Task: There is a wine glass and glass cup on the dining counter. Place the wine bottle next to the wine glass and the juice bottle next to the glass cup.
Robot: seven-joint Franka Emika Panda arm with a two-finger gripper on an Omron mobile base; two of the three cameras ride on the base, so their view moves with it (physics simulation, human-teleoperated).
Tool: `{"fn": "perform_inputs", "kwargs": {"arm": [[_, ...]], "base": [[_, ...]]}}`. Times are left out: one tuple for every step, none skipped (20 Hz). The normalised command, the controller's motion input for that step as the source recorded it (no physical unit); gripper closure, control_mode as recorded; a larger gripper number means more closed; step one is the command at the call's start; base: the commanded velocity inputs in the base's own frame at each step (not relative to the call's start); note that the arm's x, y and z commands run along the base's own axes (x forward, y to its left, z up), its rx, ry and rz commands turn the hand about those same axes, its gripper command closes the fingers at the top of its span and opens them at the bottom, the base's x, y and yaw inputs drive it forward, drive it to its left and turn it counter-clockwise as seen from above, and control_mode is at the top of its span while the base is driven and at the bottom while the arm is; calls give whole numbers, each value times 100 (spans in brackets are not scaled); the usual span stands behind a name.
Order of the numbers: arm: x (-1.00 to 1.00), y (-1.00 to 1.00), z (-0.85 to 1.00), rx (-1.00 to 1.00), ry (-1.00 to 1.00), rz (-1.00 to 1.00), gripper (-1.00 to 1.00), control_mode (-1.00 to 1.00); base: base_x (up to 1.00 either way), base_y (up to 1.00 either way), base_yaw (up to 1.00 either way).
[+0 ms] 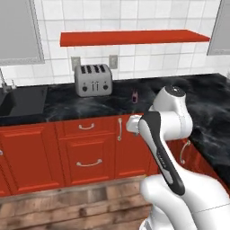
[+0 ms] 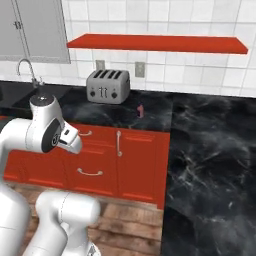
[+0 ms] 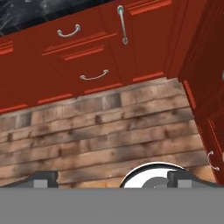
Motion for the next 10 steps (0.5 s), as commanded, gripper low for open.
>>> {"fn": "perform_inputs", "kwargs": {"arm": [[0, 0, 0, 0, 0, 0, -100, 100], [0, 0, 0, 0, 0, 0, -100, 100], [0, 0, 0, 0, 0, 0, -100, 100], [0, 0, 0, 0, 0, 0, -100, 100], [0, 0, 0, 0, 0, 0, -100, 100], [0, 0, 0, 0, 0, 0, -100, 100], [0, 0, 0, 0, 0, 0, -100, 100], [0, 0, 0, 0, 0, 0, -100, 100], [0, 0, 0, 0, 0, 0, -100, 100], [0, 0, 0, 0, 0, 0, -100, 100]], "base": [[84, 32, 0], [84, 31, 0], [85, 30, 0], [83, 25, 0], [84, 21, 0], [85, 17, 0], [81, 14, 0], [76, 11, 0], [68, 9, 0], [67, 9, 0]]}}
